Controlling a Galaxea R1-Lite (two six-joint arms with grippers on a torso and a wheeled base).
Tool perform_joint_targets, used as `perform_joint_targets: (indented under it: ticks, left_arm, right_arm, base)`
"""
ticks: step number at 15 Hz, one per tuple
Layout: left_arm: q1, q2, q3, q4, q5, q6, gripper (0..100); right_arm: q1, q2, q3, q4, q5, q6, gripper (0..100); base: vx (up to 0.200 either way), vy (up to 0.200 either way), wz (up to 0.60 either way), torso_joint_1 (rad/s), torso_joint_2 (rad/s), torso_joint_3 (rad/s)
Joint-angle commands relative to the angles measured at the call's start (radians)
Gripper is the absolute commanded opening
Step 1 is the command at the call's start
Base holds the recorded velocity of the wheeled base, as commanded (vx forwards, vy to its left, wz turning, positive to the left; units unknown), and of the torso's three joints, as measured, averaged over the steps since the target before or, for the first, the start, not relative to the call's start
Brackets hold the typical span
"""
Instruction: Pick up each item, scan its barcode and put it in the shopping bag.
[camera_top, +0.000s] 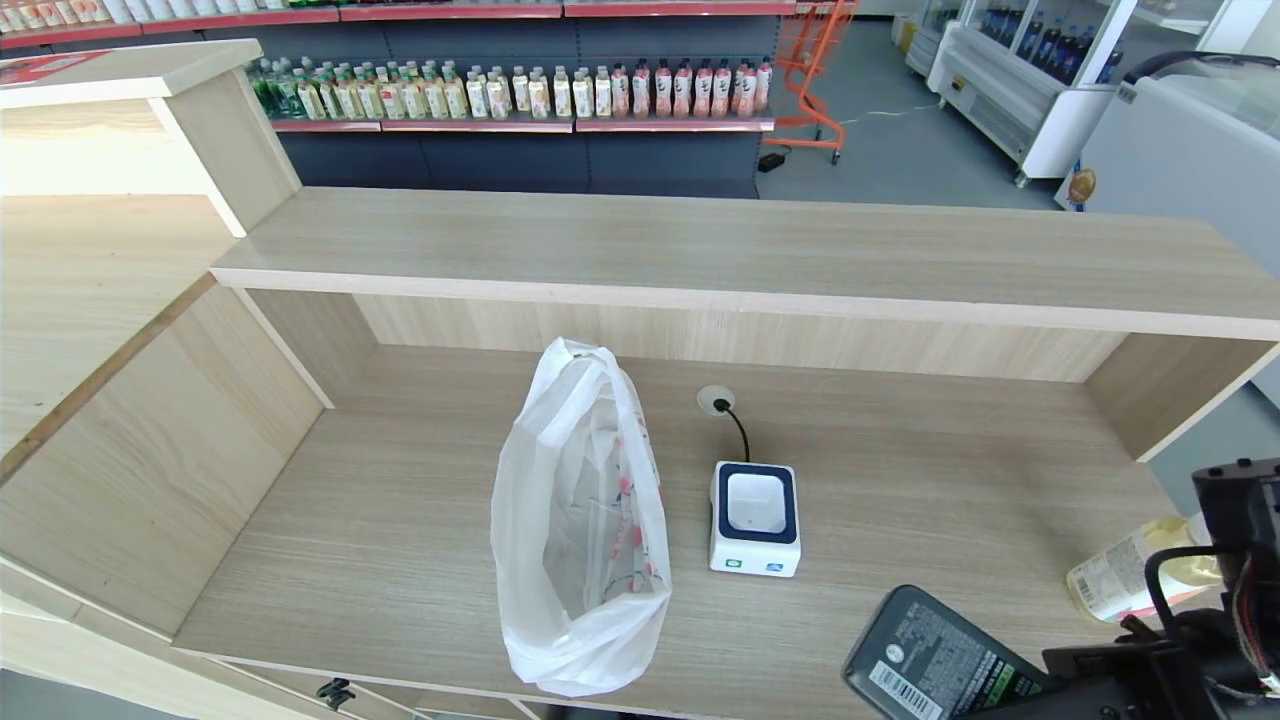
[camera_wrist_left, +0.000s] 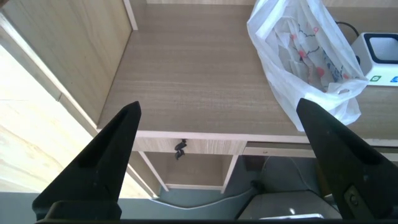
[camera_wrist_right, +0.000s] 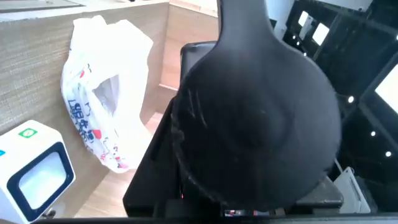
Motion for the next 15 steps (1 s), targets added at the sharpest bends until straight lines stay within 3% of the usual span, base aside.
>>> perform_joint_targets:
  ticks: [1, 15]
  left_arm:
    - [0.000, 0.000, 0.000, 0.000, 0.000, 0.000, 100]
    - [0.000, 0.000, 0.000, 0.000, 0.000, 0.000, 100]
  right_arm:
    - [0.037, 0.027, -0.001, 0.004, 0.002, -0.080, 0]
    - [0.037, 0.048, -0.016, 0.001, 0.035, -0.080, 0]
  base:
    - [0.000, 0.000, 0.00, 0.000, 0.00, 0.000]
    - [0.000, 0.000, 0.00, 0.000, 0.00, 0.000]
